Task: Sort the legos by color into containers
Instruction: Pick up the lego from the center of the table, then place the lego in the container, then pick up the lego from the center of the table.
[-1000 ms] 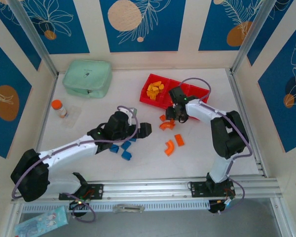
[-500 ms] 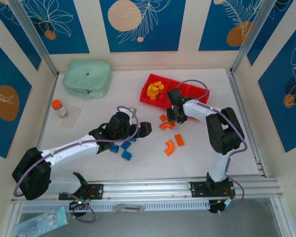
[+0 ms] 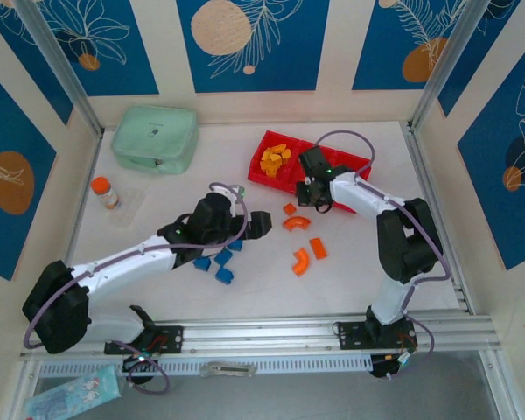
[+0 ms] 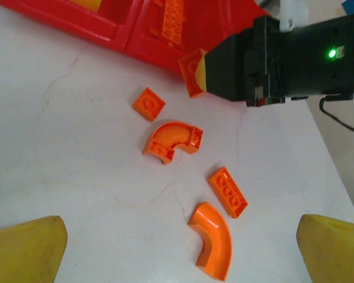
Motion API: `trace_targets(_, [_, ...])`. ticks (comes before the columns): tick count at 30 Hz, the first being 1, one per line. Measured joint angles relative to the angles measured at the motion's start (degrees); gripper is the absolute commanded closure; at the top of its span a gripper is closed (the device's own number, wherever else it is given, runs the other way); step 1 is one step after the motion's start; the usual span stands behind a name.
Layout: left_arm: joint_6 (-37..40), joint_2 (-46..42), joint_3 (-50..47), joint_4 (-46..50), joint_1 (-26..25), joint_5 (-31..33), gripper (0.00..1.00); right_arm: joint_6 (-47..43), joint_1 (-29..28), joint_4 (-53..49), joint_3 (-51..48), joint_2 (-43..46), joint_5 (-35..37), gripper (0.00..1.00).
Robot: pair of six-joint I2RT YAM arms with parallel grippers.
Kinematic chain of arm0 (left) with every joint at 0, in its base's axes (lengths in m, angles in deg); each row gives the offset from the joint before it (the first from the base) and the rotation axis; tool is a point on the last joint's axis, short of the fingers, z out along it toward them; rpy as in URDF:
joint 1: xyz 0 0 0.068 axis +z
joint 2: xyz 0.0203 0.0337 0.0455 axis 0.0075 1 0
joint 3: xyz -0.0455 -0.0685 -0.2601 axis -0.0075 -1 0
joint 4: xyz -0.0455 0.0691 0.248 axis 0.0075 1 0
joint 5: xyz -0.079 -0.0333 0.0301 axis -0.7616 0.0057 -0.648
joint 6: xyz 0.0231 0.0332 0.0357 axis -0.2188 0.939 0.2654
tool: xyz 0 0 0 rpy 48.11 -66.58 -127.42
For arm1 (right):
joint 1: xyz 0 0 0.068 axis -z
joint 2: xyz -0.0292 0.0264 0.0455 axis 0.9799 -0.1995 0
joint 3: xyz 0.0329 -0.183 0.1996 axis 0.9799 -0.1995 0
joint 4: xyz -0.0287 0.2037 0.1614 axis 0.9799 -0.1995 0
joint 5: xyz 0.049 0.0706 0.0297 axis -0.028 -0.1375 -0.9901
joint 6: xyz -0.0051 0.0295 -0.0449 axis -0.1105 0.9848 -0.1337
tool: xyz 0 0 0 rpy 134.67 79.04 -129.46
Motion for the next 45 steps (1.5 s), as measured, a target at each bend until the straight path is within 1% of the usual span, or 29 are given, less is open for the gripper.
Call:
trace_targets(7, [0.0, 2.9, 1.6, -0.9, 0.4, -1.0, 0.01, 0.0, 1.2, -1.7, 10.7, -0.8, 0.2, 0.85])
trace_targets(10, [0.9, 4.9, 3.5, -0.9, 1.0, -1.7, 0.01, -0.3, 2.6, -1.8, 15.5, -4.1, 0.9, 0.85])
trace_targets(14, [1.5, 6.5, 5.2, -1.7, 1.9, -2.7, 0.01, -1.0, 4.9, -2.1, 20.6, -11.1, 2.1, 0.83])
trace_targets(18, [1.5, 8.3, 5.6, -2.6, 3.0, -3.9, 0.01, -1.6, 7.0, -4.2, 25.1, -17.5, 2.6, 0.75])
trace_targets(20, [1.5, 9.2, 6.0, -2.6, 3.2, -4.2, 0.01, -1.8, 7.6, -5.0, 27.5, -19.7, 3.3, 0.64])
trace_targets(23, [1.5, 9.9, 6.7, -2.4, 3.2, -4.6, 0.01, -2.7, 8.4, -5.9, 29.6, -20.7, 3.9, 0.52])
trace_targets(25, [1.5, 9.9, 7.1, -2.4, 3.3, -4.7, 0.01, -3.0, 8.6, -6.2, 30.2, -20.6, 3.9, 0.47])
trace_targets(30, [1.5, 9.9, 7.5, -2.8, 3.4, -5.0, 0.01, -3.2, 7.9, -6.5, 29.7, -19.2, 3.8, 0.43])
trace_targets(33, [1.0, 9.2, 6.6, -4.0, 3.4, -5.8, 0.01, -3.0, 6.5, -6.5, 26.4, -15.1, 3.0, 0.40])
trace_targets(38, [-0.1, 5.3, 2.3, -5.0, 3.4, -6.8, 0.01, -2.3, 2.6, -6.8, 19.6, -6.8, 1.0, 0.35])
trace_targets(41, [-0.2, 2.6, -0.5, -4.7, 3.4, -6.9, 0.01, -2.1, 0.1, -6.9, 16.2, -4.2, -0.1, 0.34])
trace_targets(45, [0.0, 0.0, -2.9, -2.9, 3.4, -6.4, 0.01, -2.2, -3.1, -7.2, 12.1, -3.7, -1.1, 0.34])
